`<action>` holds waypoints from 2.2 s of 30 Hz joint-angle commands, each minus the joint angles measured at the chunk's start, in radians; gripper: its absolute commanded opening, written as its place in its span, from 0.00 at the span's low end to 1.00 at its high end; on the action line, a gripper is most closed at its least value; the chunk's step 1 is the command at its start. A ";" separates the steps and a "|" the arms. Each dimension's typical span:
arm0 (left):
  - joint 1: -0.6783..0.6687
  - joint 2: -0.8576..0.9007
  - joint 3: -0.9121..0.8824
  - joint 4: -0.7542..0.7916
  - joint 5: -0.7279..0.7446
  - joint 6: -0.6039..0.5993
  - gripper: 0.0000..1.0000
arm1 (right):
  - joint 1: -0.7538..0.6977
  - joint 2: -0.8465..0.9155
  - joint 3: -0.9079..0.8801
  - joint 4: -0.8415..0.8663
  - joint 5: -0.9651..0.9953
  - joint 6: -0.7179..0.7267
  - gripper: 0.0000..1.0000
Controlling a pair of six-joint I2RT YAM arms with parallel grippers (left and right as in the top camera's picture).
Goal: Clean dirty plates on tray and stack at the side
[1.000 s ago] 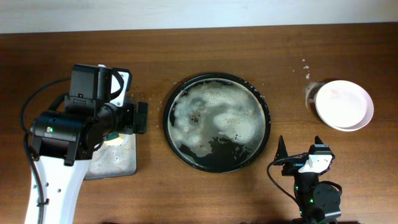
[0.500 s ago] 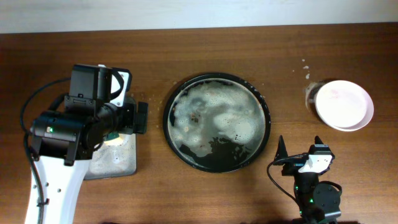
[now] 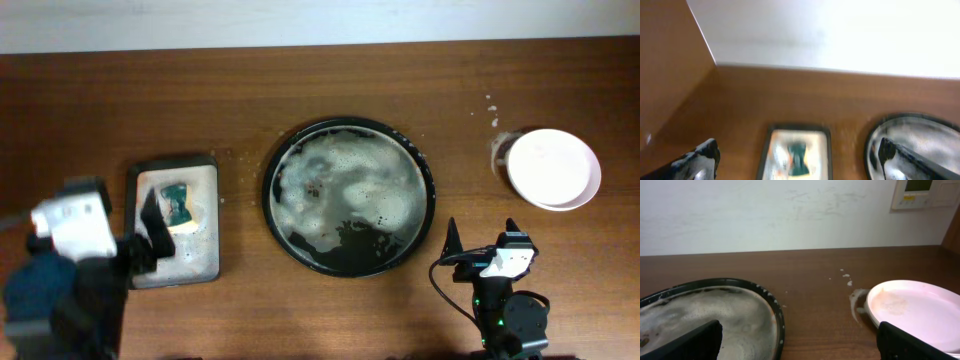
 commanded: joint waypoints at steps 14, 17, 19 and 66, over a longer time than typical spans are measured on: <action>0.008 -0.637 -0.861 0.479 0.012 0.043 0.99 | -0.004 -0.010 -0.011 0.003 0.009 0.003 0.99; -0.002 -0.642 -0.926 0.552 0.012 0.043 0.99 | -0.004 -0.010 -0.011 0.003 0.009 0.003 0.99; -0.006 -0.642 -0.968 0.598 0.005 0.043 0.99 | -0.004 -0.010 -0.011 0.003 0.009 0.003 0.99; -0.007 -0.641 -1.154 0.793 0.005 0.043 0.99 | -0.004 -0.010 -0.011 0.003 0.009 0.003 0.99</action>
